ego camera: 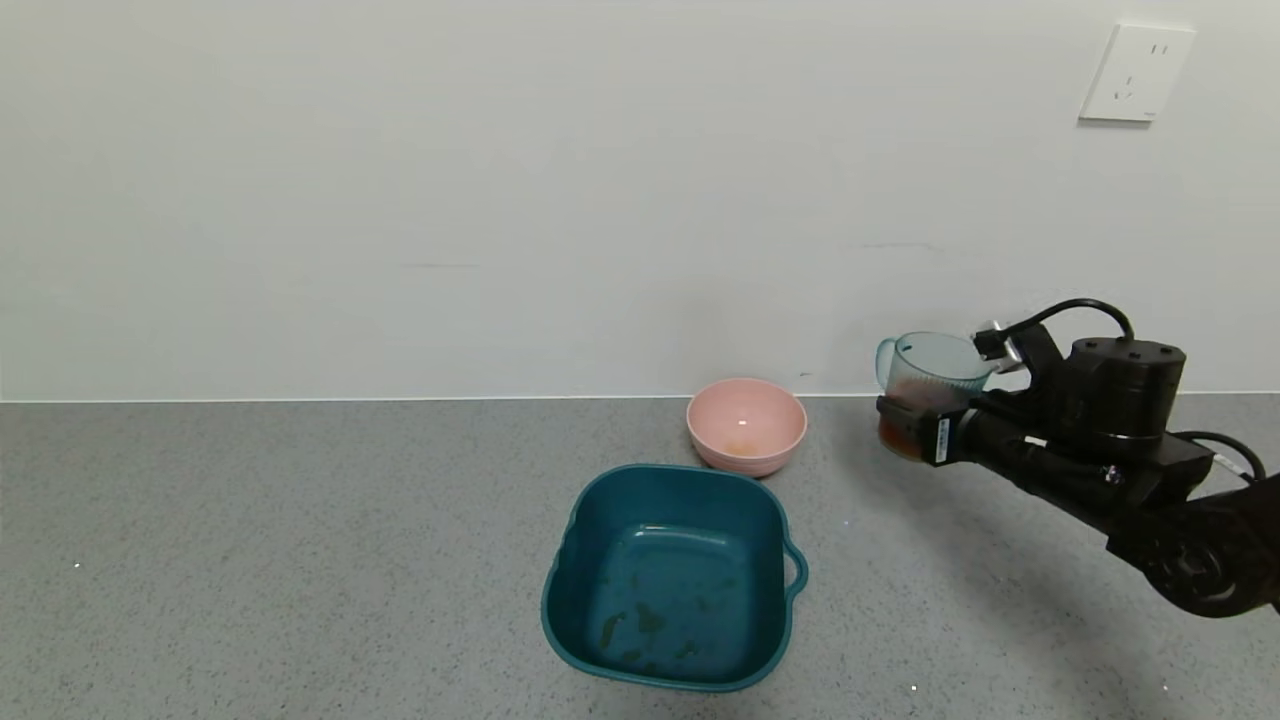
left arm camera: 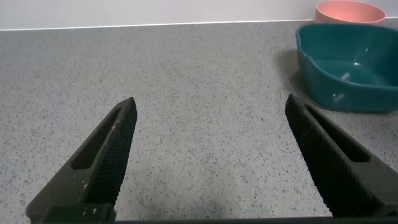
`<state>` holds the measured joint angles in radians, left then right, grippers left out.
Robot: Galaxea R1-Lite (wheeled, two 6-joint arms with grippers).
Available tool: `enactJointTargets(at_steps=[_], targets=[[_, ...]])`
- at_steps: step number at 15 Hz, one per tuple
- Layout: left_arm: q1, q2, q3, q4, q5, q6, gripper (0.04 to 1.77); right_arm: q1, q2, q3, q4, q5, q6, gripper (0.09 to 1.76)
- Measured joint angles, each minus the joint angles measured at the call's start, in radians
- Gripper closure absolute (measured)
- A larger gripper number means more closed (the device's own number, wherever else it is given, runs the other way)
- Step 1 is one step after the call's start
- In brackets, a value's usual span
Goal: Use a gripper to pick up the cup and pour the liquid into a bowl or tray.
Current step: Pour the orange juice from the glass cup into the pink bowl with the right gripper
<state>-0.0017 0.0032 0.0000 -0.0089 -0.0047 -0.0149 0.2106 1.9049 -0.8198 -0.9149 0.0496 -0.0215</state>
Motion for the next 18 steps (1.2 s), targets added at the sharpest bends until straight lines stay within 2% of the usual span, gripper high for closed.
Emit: enactJointTargets(at_steps=[3, 12, 18], targets=[[0.0, 0.0, 0.0, 0.0, 0.0, 0.0, 0.09, 0.008, -0.047, -0.106, 0.136, 0.0, -0.006, 0.51], [0.0, 0.0, 0.0, 0.0, 0.0, 0.0, 0.09, 0.02, -0.081, -0.259, 0.326, 0.005, -0.081, 0.51], [0.0, 0.0, 0.0, 0.0, 0.0, 0.0, 0.09, 0.026, -0.009, -0.348, 0.363, -0.004, -0.173, 0.51]])
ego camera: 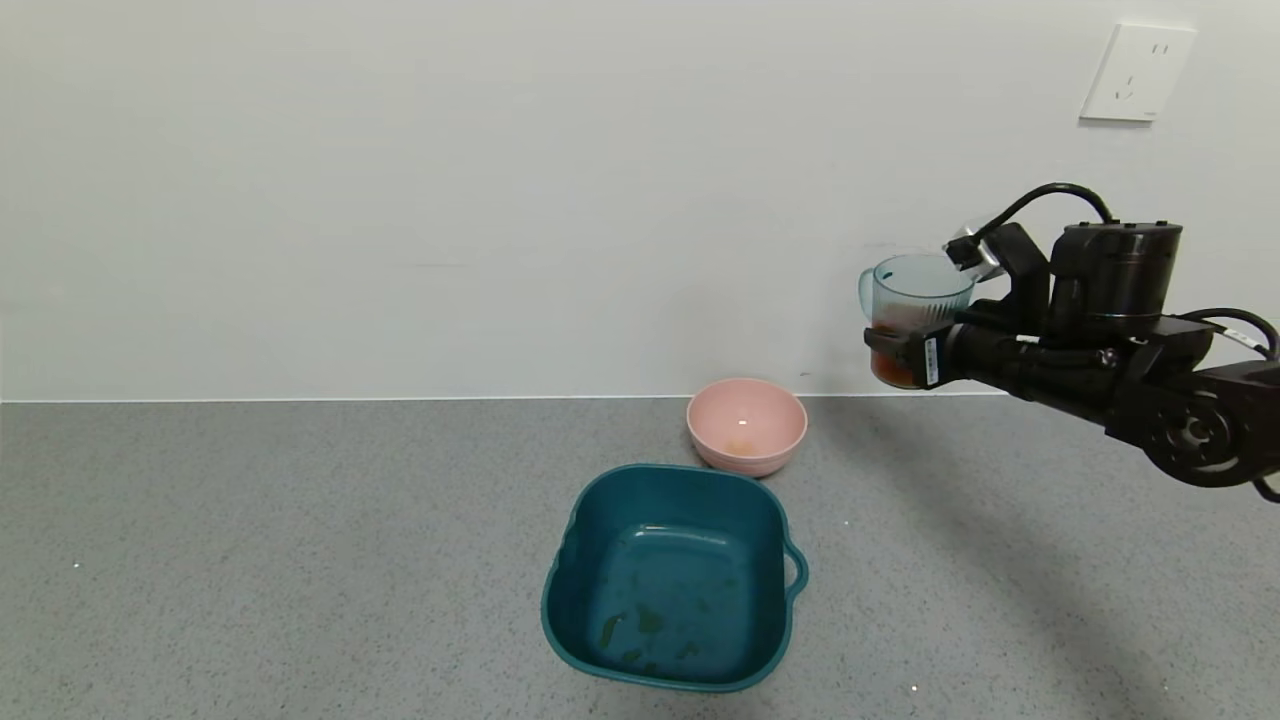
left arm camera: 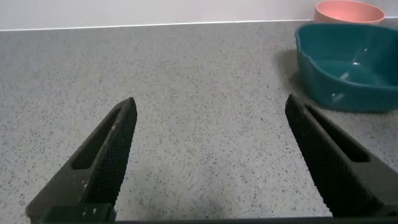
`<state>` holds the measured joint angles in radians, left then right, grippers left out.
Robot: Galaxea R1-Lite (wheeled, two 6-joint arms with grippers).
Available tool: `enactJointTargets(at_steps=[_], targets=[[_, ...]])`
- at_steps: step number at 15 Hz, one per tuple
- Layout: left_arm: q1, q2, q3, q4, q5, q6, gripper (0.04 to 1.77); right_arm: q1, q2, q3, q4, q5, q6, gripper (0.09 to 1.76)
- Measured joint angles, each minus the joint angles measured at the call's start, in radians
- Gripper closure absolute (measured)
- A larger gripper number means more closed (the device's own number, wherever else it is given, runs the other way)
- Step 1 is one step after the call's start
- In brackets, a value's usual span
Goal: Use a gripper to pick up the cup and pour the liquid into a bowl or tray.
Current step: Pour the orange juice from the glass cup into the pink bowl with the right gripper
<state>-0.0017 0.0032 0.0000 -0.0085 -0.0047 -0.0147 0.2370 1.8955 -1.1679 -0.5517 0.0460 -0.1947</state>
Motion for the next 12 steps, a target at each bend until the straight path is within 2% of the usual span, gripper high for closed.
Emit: enactJointTargets(at_steps=[6, 12], targets=[[0.0, 0.0, 0.0, 0.0, 0.0, 0.0, 0.09, 0.011, 0.083, -0.056, 0.002, -0.043, -0.064, 0.51], [0.0, 0.0, 0.0, 0.0, 0.0, 0.0, 0.09, 0.041, 0.15, -0.134, 0.068, -0.079, -0.081, 0.51]])
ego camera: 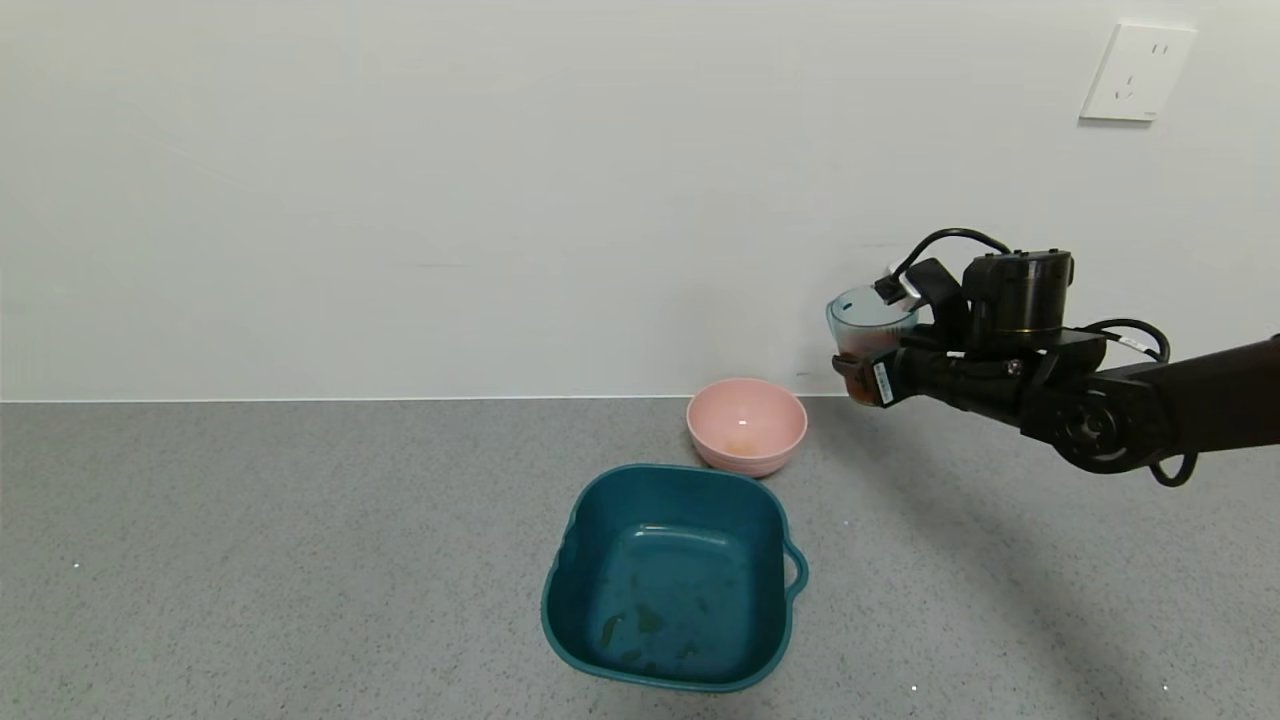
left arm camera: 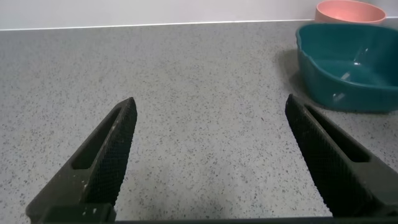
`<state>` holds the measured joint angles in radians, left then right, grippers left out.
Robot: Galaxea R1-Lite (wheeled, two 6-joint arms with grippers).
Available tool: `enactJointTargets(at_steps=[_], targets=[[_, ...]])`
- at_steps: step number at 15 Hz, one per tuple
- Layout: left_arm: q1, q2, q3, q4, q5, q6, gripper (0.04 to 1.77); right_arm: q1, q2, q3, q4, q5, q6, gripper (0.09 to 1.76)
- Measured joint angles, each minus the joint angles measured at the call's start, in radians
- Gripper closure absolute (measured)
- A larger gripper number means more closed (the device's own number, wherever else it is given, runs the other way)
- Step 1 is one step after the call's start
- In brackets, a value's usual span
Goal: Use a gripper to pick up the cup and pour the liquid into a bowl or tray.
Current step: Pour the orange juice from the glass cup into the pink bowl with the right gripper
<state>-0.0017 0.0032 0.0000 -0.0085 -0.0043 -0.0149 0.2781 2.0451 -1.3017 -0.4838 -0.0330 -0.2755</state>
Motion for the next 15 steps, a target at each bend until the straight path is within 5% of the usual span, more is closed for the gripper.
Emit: enactJointTargets(at_steps=[15], targets=[[0.0, 0.0, 0.0, 0.0, 0.0, 0.0, 0.09, 0.064, 0.114, -0.15, 0.125, -0.13, -0.091, 0.51]])
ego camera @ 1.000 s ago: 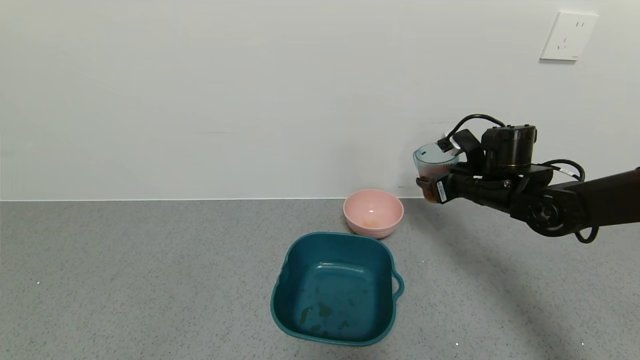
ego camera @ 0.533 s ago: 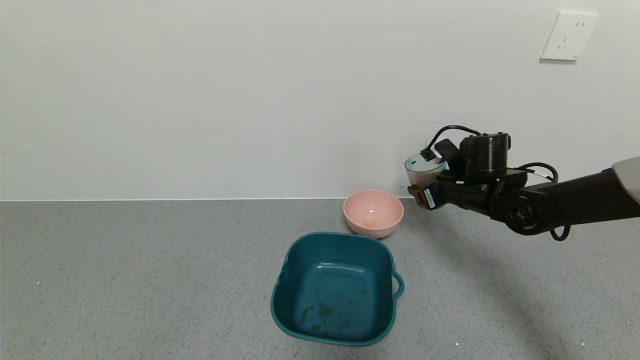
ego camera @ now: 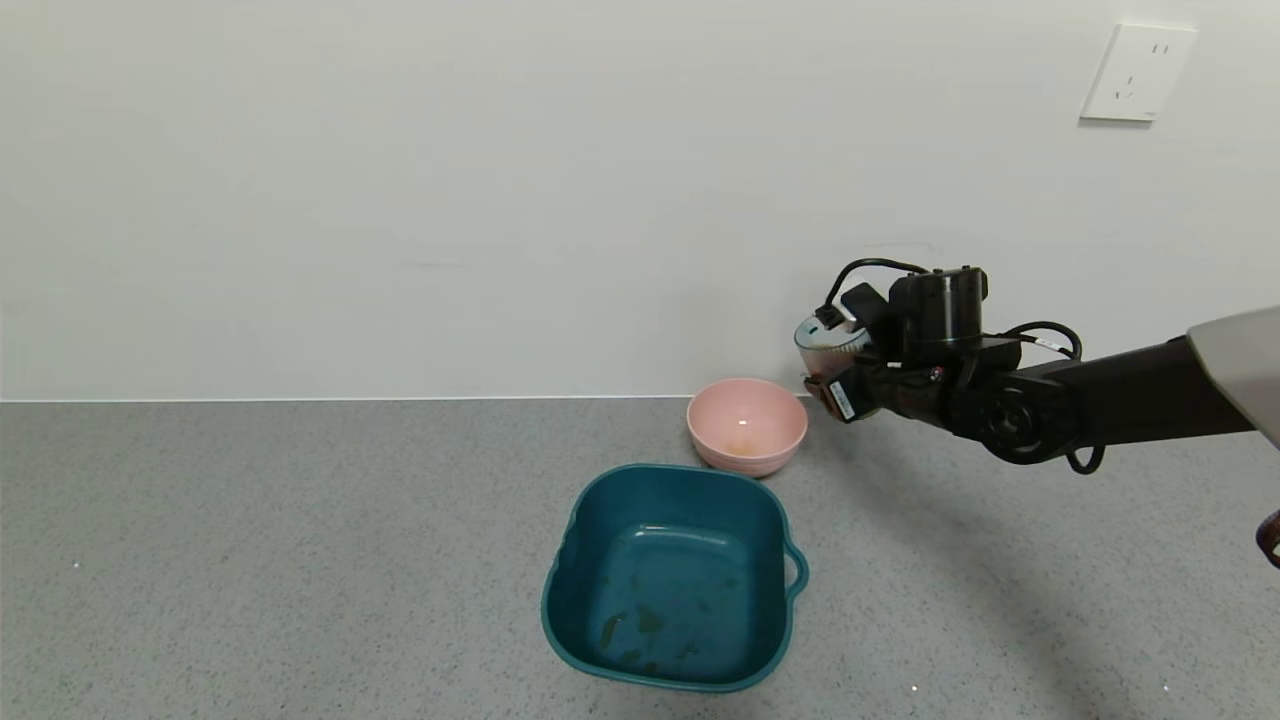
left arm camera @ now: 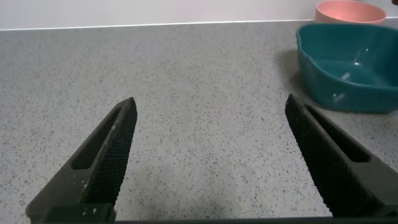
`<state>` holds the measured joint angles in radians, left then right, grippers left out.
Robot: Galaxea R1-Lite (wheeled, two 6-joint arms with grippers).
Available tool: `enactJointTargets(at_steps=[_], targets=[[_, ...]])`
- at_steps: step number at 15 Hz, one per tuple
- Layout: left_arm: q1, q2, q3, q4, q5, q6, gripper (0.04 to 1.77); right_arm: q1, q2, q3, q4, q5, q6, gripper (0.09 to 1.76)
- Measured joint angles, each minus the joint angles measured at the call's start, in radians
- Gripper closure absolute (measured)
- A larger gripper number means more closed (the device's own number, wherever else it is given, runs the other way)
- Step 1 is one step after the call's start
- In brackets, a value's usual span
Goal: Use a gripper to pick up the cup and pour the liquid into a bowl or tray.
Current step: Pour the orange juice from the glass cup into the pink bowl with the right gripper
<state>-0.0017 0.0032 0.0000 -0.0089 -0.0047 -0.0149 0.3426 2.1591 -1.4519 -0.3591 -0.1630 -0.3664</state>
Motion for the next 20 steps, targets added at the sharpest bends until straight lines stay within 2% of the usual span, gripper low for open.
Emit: enactJointTargets(at_steps=[16, 20], targets=[[0.0, 0.0, 0.0, 0.0, 0.0, 0.0, 0.09, 0.002, 0.053, -0.067, 0.01, 0.0, -0.203, 0.51], [0.0, 0.0, 0.0, 0.0, 0.0, 0.0, 0.09, 0.003, 0.061, -0.104, 0.08, 0.0, -0.255, 0.51]])
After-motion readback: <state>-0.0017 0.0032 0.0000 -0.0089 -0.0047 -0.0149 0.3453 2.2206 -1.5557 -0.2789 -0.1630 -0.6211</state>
